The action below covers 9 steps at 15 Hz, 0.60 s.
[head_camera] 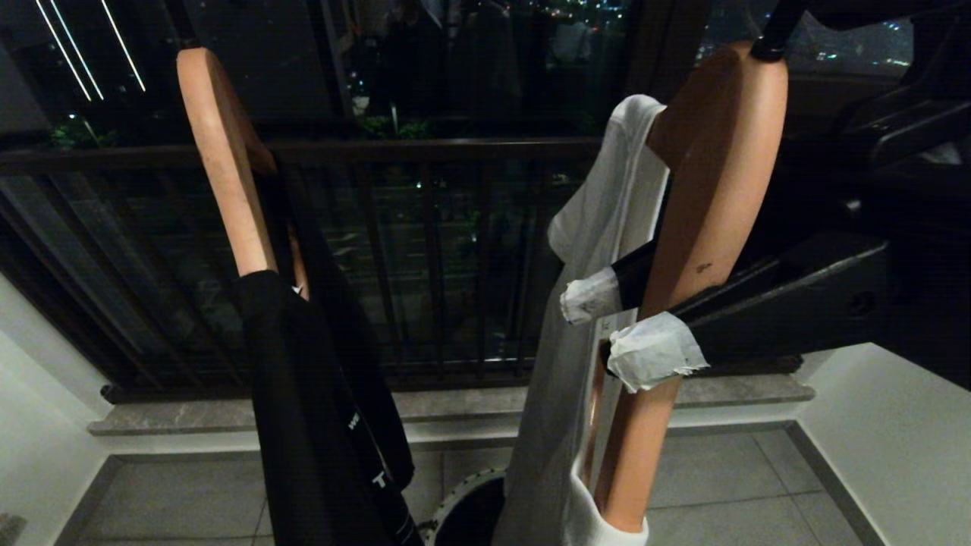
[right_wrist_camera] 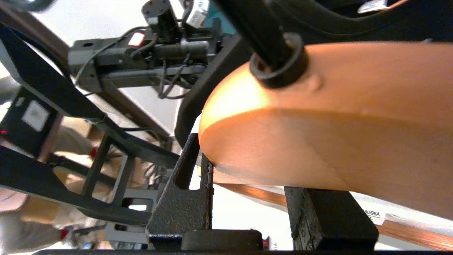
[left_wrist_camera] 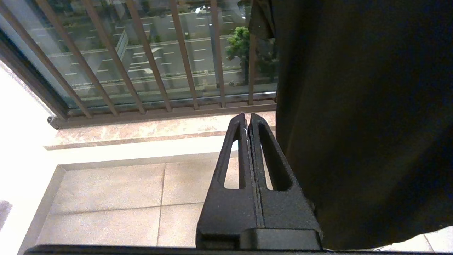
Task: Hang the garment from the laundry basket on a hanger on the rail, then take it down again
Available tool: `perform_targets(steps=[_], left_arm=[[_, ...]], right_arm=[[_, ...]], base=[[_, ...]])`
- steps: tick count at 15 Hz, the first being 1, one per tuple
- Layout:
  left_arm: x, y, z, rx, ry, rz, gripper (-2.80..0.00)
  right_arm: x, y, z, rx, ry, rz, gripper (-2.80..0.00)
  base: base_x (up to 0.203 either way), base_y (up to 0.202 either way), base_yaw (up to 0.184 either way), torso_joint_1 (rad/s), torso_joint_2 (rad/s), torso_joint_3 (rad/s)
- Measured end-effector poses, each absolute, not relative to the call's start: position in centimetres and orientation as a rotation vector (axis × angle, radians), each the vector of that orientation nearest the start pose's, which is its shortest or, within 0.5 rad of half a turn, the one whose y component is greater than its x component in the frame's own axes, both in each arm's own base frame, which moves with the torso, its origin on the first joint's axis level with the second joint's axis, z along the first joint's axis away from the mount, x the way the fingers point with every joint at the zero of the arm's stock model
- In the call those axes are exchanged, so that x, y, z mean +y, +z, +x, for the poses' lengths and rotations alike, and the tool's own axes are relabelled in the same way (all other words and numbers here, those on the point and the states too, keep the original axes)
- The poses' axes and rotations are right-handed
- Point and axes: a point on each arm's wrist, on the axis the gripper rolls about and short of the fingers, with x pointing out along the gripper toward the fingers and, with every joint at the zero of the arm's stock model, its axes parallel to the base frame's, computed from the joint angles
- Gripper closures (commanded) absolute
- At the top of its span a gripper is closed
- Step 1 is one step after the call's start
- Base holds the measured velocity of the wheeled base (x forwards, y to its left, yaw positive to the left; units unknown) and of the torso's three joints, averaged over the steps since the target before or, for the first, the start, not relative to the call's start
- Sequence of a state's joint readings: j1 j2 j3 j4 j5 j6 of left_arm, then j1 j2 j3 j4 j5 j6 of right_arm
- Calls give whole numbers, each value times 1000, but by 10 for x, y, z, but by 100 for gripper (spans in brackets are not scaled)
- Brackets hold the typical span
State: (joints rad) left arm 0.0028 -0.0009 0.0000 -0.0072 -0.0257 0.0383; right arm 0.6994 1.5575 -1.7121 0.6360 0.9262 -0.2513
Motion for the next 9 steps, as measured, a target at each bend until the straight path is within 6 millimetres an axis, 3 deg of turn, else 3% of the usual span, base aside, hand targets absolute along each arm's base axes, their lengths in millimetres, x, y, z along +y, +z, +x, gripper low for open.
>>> perform_targets(steps=[9], left_arm=[[-1, 76, -23, -9, -23, 38, 0]], right_arm=[[173, 362, 215, 279, 1723, -65, 0]], base=[[0, 0, 0, 0, 0, 0]])
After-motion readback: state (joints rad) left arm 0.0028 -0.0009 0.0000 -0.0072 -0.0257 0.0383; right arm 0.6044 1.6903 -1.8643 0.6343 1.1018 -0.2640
